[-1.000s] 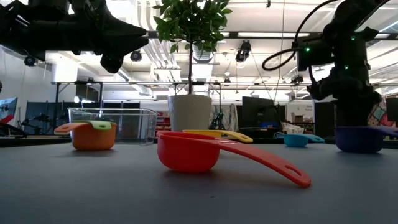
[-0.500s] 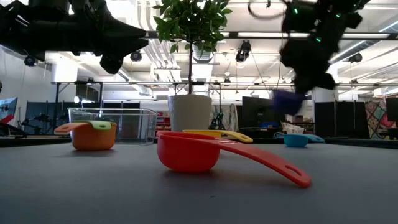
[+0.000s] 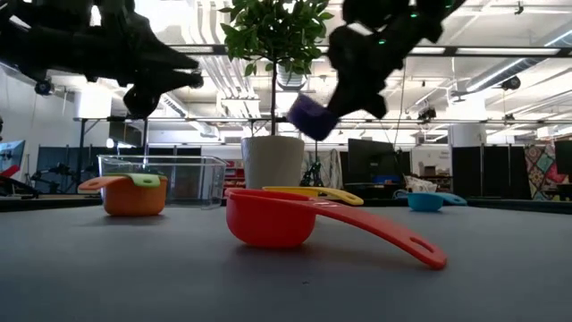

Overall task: Nest measuring cups in basket
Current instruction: Stack the violet measuring cup on top of the green measuring cup

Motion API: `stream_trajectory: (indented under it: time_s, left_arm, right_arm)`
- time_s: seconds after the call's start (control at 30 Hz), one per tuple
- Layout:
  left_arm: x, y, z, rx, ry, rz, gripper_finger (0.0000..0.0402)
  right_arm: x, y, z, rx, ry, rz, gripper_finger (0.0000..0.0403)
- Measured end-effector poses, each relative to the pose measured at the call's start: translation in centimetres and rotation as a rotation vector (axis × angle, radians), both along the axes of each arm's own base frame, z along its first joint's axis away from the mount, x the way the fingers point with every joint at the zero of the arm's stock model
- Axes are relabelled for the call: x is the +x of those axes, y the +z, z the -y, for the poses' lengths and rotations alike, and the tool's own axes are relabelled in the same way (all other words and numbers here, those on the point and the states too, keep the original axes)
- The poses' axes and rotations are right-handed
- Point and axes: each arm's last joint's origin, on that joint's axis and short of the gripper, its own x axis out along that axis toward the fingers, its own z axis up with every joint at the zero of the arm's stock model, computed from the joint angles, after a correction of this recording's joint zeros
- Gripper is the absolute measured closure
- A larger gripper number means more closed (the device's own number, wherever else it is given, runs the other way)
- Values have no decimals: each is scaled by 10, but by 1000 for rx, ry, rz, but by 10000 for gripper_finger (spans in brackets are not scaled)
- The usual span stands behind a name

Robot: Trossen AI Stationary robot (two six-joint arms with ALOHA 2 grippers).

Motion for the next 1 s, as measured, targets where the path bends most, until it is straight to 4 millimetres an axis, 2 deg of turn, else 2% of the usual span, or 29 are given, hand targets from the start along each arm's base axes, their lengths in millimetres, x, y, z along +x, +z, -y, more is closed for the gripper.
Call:
stream_trajectory:
  time_s: [0.27,0.5,0.8,1.0]
  left_arm:
    - [5,-9,1,-93,11,-50,293]
    - [10,-19,1,-118,35,-100,293]
    - [15,-25,1,-122,36,-135,285]
    - [26,-20,1,-96,31,-163,248]
  right_arm:
    - [40,-15,4,-117,-65,120,394]
    - [58,-34,9,-142,-131,160,394]
    - [78,-27,14,-193,-165,193,394]
    - [84,-24,16,-206,-162,205,394]
